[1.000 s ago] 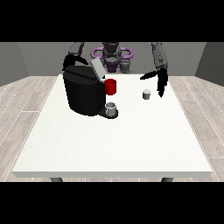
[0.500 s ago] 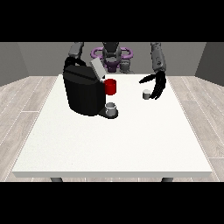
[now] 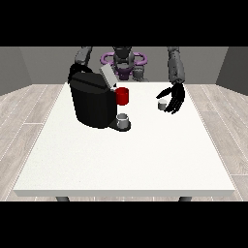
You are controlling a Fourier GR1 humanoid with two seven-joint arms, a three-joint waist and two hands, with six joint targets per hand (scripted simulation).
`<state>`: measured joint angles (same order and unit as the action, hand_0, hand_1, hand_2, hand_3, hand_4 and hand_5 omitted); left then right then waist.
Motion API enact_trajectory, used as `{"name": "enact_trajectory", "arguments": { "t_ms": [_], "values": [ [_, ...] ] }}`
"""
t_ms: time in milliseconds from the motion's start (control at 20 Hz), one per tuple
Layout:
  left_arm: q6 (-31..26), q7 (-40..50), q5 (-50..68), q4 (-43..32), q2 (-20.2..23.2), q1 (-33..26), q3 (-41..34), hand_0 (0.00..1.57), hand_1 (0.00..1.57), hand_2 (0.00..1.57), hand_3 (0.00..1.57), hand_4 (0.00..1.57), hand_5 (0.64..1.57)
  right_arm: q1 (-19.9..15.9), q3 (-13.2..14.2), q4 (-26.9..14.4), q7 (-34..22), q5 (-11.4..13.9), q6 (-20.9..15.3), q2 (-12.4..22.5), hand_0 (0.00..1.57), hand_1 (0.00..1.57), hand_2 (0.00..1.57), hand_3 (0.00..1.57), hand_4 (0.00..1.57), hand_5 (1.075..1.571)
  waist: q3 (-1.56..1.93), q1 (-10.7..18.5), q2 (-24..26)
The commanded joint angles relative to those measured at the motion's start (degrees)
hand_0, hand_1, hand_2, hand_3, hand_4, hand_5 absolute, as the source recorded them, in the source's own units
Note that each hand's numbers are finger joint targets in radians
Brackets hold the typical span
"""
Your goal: Insert the coffee pod into the coffee machine and close the lid
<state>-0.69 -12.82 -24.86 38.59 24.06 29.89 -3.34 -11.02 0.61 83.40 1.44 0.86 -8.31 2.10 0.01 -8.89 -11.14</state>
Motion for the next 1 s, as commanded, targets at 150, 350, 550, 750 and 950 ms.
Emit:
{"name": "enact_trajectory", "arguments": {
  "t_ms": [150,350,550,750,950],
  "values": [
    [4.74,-4.05,-3.49,-3.25,0.03,2.6,-0.4,0.72,0.72,0.86,0.65,0.23,1.571,-0.77,-0.12,-1.68,1.54,0.82,-1.56,-1.36,0.0,0.0,0.0,0.0,0.52,1.571,-0.03,1.02,-0.24],
    [10.05,-6.03,-5.31,-6.29,-1.31,1.58,-0.75,0.82,0.82,0.97,0.74,0.39,1.571,0.33,-0.78,1.49,-2.9,1.27,-1.49,-0.53,0.0,0.0,0.0,0.0,0.52,1.571,-0.05,0.02,0.77],
    [10.68,-3.24,-8.42,-6.44,-0.96,5.17,1.01,0.99,0.99,1.09,0.87,0.29,1.571,-0.3,-0.81,-1.48,1.57,-0.59,-2.2,-2.04,0.0,0.0,0.0,0.0,0.49,1.571,-0.02,-0.52,-0.67],
    [9.74,-2.46,-11.38,-7.52,-1.14,4.74,3.19,1.03,1.03,1.11,0.89,0.29,1.571,-1.34,-0.47,-2.8,1.12,-0.5,-3.23,-2.05,0.0,0.0,0.0,0.0,0.52,1.571,-0.02,0.91,0.35],
    [5.95,-5.73,-9.71,-7.44,2.31,7.19,0.89,1.27,1.27,1.4,1.36,0.51,1.571,1.1,0.99,-3.97,4.15,-0.99,-0.75,-1.13,0.0,0.0,0.0,0.0,0.43,1.571,-0.01,0.31,0.88]
  ]
}}
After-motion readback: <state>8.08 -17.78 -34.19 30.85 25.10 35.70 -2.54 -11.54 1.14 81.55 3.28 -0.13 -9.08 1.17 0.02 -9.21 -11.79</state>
